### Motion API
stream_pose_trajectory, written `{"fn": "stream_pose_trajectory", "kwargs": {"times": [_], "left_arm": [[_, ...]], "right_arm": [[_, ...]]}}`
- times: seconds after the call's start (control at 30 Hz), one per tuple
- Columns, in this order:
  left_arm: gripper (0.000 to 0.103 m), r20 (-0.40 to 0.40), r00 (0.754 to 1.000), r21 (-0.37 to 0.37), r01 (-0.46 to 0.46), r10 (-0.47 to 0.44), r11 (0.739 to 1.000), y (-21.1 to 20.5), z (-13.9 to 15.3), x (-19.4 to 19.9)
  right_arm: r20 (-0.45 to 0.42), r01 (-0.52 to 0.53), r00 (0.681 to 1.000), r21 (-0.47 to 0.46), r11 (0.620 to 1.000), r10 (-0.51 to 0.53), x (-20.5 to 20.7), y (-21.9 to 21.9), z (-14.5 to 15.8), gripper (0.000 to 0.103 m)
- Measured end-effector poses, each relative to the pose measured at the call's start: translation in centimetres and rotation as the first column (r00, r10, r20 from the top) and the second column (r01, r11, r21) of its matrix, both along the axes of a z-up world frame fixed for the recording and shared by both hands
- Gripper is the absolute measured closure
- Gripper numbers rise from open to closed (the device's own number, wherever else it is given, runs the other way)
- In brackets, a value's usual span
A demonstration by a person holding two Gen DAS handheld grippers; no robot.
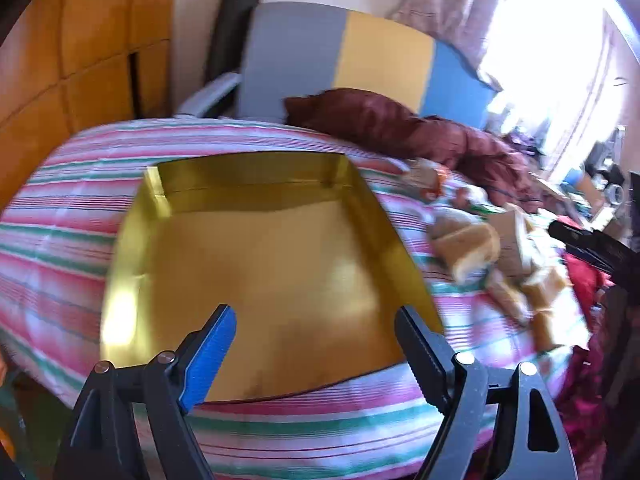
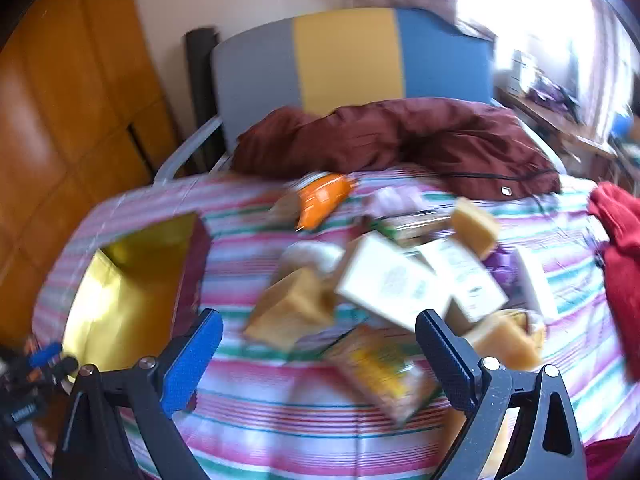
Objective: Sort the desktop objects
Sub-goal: 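Grasp the white box with the right gripper while the left gripper grasps a yellow sponge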
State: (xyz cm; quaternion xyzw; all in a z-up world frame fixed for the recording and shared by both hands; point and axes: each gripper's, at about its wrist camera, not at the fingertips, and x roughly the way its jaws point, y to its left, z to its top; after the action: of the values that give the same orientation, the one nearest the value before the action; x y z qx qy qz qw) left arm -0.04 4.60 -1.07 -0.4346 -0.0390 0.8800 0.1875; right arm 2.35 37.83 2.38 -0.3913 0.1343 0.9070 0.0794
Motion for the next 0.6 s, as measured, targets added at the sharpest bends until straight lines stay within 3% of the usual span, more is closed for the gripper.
{"fn": "stream_pose_trajectory", "kwargs": {"times": [0.1, 0.2, 0.37, 0.6], "left_arm": [[0.020, 0.030, 0.996, 0.051, 0.088, -0.090, 0.995, 1.7, 0.3, -0.3], [0.021, 0.041, 0.985, 0.062, 0.166, -0.169, 0.984, 4.0, 0.3, -0.3], [0.021, 0.002, 0.949, 0.024, 0.315, -0.315, 0.949, 8.5, 1.3, 0.6], [0.020, -0.006, 0.899, -0.044, 0.438, -0.438, 0.898, 12.2, 1.6, 0.0]], "right_arm": [[0.006, 0.022, 1.000, -0.026, 0.999, -0.022, 0.1, 3.3, 0.4, 0.011], [0.033, -0.063, 0.997, -0.025, 0.998, 0.063, -0.7, 4.6, -0.2, 0.013], [0.106, -0.203, 0.976, 0.132, 0.970, 0.190, -2.6, 3.3, -1.8, 0.013], [0.180, -0.332, 0.938, 0.222, 0.917, 0.296, -5.8, 2.5, -4.0, 0.009]]}}
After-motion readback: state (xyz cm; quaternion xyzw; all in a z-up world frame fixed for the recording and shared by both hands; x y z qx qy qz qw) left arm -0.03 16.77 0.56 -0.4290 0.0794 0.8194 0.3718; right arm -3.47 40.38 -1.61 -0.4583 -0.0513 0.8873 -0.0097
